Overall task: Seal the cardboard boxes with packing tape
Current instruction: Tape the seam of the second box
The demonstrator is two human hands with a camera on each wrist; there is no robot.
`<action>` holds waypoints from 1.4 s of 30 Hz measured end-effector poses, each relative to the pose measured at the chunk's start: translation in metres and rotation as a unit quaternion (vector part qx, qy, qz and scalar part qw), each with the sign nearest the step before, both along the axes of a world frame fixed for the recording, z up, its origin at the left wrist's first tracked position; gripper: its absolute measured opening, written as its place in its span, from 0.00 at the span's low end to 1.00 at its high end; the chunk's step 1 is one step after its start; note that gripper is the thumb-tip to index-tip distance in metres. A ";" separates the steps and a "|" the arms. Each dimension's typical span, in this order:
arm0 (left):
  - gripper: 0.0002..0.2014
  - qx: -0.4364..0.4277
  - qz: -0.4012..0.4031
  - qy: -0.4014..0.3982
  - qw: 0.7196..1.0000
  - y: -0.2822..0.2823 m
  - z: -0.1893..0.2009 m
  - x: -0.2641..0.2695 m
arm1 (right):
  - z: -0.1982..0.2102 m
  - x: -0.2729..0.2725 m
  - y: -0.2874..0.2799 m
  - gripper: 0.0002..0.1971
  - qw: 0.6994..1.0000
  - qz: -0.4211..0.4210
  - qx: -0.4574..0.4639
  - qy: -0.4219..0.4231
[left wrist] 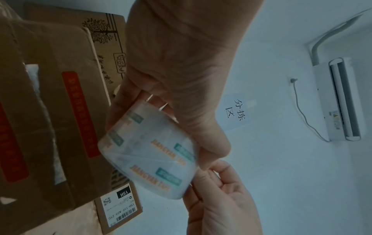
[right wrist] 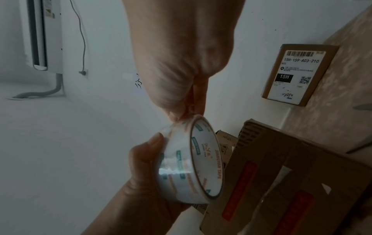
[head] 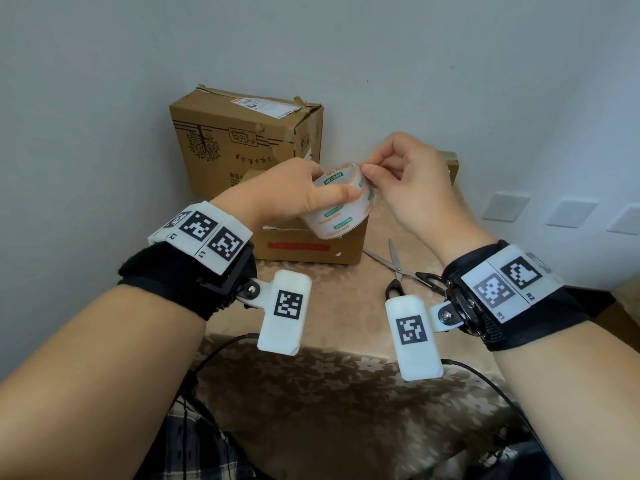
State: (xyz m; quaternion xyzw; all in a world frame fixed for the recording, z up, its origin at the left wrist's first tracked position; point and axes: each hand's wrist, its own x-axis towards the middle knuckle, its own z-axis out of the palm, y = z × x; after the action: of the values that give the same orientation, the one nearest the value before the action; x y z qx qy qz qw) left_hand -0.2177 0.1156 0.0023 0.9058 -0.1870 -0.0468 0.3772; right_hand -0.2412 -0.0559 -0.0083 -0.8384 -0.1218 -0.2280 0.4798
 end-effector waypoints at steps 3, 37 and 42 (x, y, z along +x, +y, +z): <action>0.20 0.002 0.012 -0.005 1.000 -0.001 -0.001 0.003 | 0.003 -0.006 0.002 0.03 1.000 0.002 -0.004 -0.024; 0.08 -0.154 -0.018 -0.086 0.984 -0.024 -0.009 -0.004 | 0.028 0.004 -0.022 0.19 0.994 -0.053 -0.086 0.032; 0.13 -0.210 0.019 -0.082 0.974 -0.028 -0.011 -0.003 | -0.005 -0.005 -0.014 0.19 0.954 0.076 0.047 0.287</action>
State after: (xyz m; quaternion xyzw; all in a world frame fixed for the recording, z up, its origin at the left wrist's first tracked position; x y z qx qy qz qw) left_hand -0.2206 0.0873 -0.0089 0.8105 -0.2055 0.0751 0.5433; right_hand -0.2463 -0.0699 -0.0137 -0.8331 -0.0314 0.0534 0.5497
